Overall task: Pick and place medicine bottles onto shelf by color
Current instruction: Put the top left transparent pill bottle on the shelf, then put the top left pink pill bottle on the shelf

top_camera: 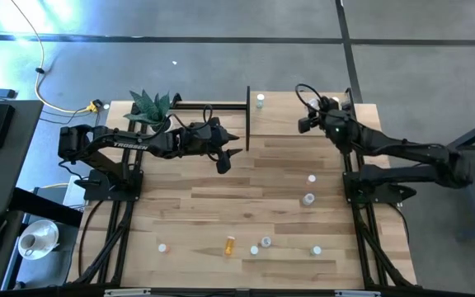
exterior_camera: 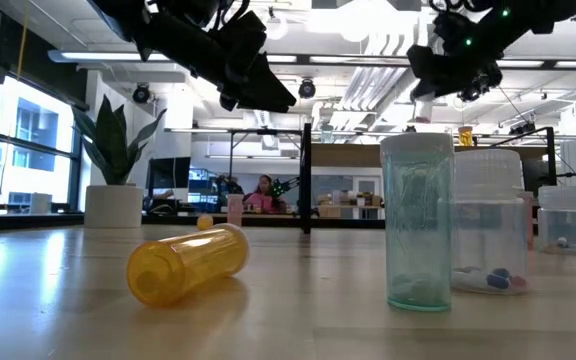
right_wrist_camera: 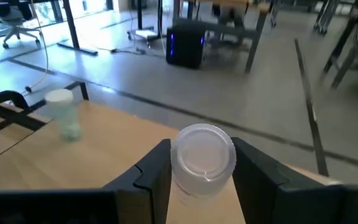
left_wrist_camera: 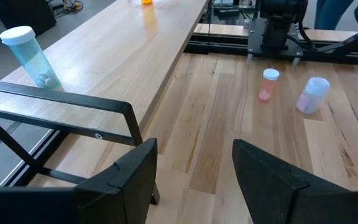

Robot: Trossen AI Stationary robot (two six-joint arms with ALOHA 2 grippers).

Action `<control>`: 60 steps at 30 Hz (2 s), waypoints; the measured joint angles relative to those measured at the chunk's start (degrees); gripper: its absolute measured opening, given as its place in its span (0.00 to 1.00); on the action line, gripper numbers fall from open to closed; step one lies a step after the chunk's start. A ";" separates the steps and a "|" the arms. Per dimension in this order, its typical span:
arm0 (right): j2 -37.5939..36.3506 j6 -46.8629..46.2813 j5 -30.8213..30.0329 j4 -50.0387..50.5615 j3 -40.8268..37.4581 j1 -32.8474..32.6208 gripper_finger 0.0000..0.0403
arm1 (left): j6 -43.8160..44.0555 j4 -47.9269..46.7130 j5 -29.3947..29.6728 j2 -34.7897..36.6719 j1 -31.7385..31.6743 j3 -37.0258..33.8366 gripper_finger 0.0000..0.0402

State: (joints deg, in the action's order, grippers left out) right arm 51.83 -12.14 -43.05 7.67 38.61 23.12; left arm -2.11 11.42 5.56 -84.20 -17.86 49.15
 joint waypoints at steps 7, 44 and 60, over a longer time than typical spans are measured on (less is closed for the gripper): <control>0.24 -3.49 5.49 5.35 0.00 5.01 0.32 | 0.00 0.00 -0.02 0.00 0.01 0.00 0.49; 7.52 -1.94 9.54 4.77 -0.13 12.26 0.48 | -0.02 -0.02 -0.02 0.00 -0.01 0.00 0.49; -1.80 1.28 14.14 3.76 -0.11 11.19 0.50 | -0.02 -1.15 0.00 0.00 -0.01 0.02 0.49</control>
State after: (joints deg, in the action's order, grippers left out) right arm 50.04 -10.86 -28.92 11.43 38.50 34.30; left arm -2.13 10.27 5.56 -84.20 -17.87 49.17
